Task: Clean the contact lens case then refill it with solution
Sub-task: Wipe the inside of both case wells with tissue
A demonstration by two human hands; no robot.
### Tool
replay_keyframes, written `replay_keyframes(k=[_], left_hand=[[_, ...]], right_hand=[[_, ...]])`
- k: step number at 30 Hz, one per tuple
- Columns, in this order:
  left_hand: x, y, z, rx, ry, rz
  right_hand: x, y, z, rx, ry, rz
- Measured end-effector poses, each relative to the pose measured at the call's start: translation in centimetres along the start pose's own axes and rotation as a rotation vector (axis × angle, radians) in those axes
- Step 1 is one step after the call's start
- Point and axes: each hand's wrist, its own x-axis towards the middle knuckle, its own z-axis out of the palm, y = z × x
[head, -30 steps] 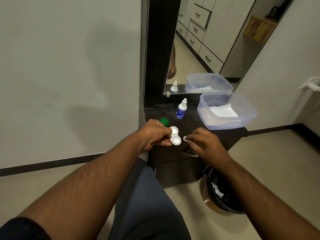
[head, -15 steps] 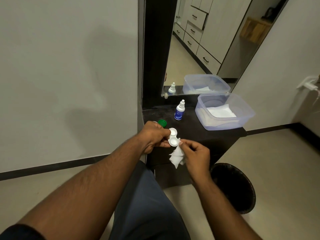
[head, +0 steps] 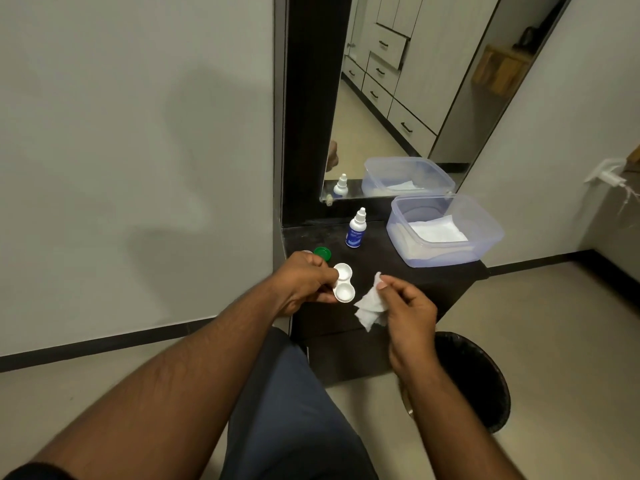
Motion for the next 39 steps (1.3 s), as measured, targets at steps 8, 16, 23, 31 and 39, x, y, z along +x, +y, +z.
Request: replay_keyframes(k=[8, 16, 23, 31, 39], left_hand=[[-0.3, -0.1, -0.3, -0.047, -0.065, 0.008], [-0.2, -0.3, -0.2, -0.037, -0.038, 0.023], [-0.1, -0.5, -0.3, 0.028, -0.054, 0.077], [-1.0, -0.3, 0.1, 0.014, -0.066, 0.125], [-0.8, -0.2, -0.3, -0.040, -0.080, 0.068]], right_hand=[[0.0, 0.8, 2.1, -0.136, -0.148, -0.009], [0.6, -0.2, 1.2, -0.154, -0.184, -0.066], [3.4, -2.7, 1.0, -0.257, -0.293, -0.094], [4.1, -1.3, 1.7, -0.680, -0.369, -0.370], [3.1, -0.8, 1.4, -0.659, -0.393, -0.349]])
